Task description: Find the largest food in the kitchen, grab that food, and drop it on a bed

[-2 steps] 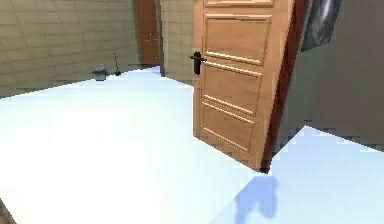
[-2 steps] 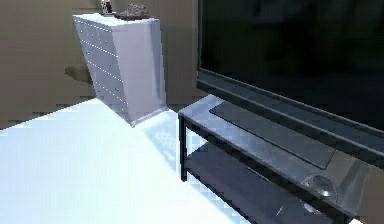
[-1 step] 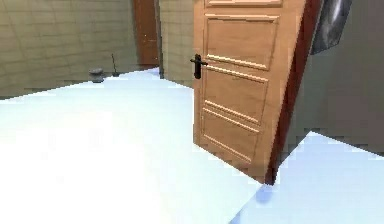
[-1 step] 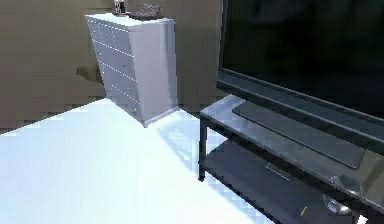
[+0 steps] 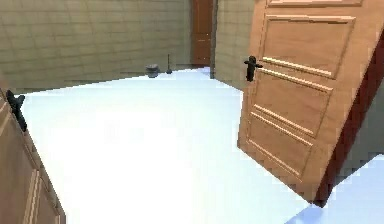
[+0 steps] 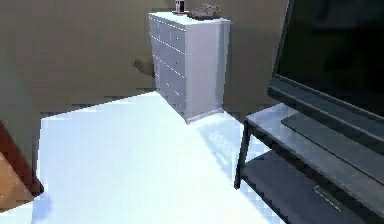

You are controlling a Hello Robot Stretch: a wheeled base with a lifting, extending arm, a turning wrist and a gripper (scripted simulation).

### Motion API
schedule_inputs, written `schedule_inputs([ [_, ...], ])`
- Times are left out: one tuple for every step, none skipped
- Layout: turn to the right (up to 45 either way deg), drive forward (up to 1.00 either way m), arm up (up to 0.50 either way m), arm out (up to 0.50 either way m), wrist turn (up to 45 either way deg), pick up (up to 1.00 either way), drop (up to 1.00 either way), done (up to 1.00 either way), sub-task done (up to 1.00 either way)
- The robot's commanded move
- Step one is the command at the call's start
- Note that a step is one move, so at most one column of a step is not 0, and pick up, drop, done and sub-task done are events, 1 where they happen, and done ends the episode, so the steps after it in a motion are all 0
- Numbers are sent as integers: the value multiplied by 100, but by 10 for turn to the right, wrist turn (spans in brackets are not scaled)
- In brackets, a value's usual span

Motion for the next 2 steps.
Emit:
schedule_inputs([
  [0,100,0,0,0,0,0,0,0],
  [0,100,0,0,0,0,0,0,0],
])
